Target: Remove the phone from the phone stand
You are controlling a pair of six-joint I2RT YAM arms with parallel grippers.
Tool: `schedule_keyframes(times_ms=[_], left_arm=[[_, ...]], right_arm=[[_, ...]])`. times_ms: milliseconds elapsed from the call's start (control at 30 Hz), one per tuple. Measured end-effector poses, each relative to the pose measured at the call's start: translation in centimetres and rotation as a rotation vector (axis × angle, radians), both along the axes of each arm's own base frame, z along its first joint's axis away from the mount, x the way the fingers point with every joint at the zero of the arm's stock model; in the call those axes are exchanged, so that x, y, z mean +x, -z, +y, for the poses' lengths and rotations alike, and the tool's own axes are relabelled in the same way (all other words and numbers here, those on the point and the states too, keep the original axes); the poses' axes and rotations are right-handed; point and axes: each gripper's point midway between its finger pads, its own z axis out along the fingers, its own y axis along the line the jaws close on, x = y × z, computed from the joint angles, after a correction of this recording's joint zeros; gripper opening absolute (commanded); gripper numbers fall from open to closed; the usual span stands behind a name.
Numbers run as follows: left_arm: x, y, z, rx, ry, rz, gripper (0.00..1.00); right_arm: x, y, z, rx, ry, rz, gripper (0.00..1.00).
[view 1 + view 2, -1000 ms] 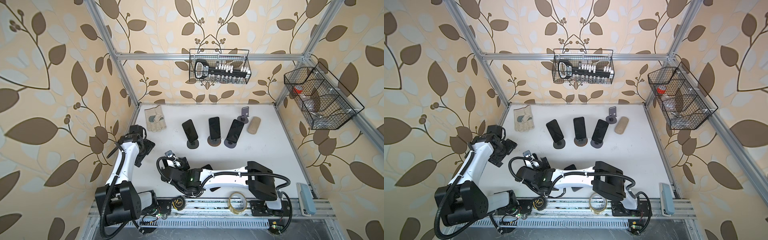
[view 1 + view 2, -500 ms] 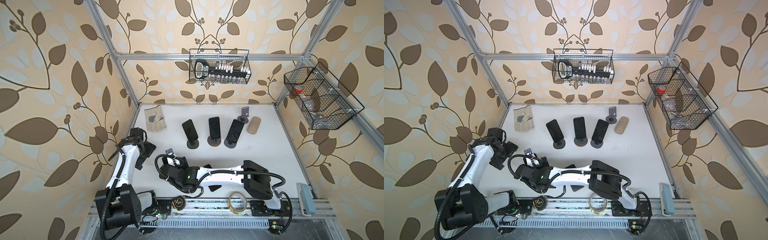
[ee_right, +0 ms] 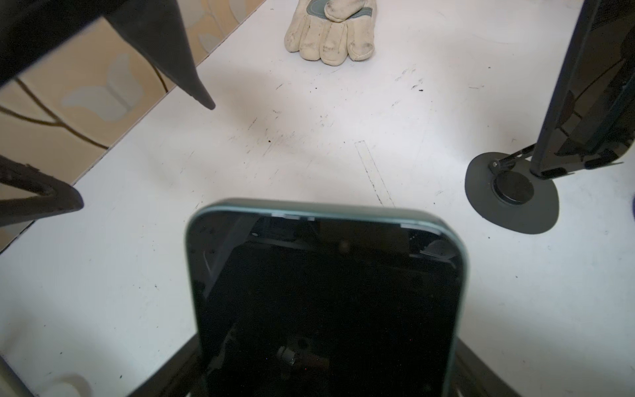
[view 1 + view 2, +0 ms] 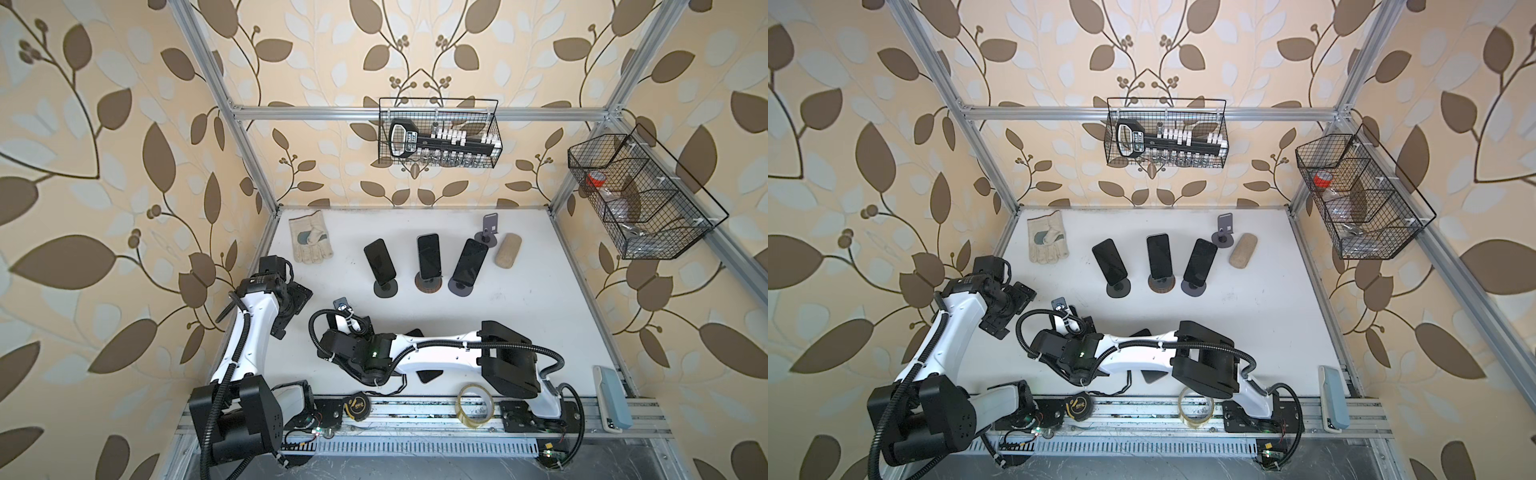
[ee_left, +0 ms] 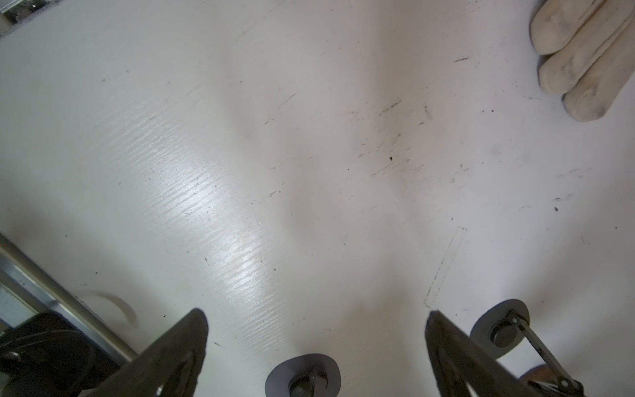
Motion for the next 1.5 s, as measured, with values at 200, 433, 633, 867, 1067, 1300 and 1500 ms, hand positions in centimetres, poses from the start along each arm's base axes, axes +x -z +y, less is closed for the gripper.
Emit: schedule_keyframes(times_ms=[200,433,633,867,1067,1300,1500], left_arm=[[-0.1,-0.4,0.0,0.007,0.004,-0.02,0.99],[-0.1,-0.8,0.0,0.013,0.01,-0.035,0.99],[-0.1,-0.9,0.0,0.018,0.023,-0.038,0.99],[0.0,-0.9,0.0,0.022,0.045,-0.043,0.99],[0.5,-1.0,-0.3,0.009,0.061,-0.064,0.99],[0.7,-0.9,-0.7,-0.006,0.086,-0.066,0.99],[0.7,-1.0,-0.7,-0.006,0.093,-0.069,0.99]], right_arm=[[0.0,-0.1,0.0,0.004,0.003,0.003,0.78],[0.0,-0.1,0.0,0.006,0.004,0.004,0.75],[-0.1,0.0,0.2,0.002,-0.01,0.007,0.75],[-0.4,0.0,0.5,-0.008,-0.041,0.009,0.74],[-0.5,0.0,0.9,-0.012,-0.068,0.011,0.73],[-0.6,0.0,1.1,-0.017,-0.087,0.01,0.72],[-0.5,-0.1,1.2,-0.021,-0.097,0.008,0.72]])
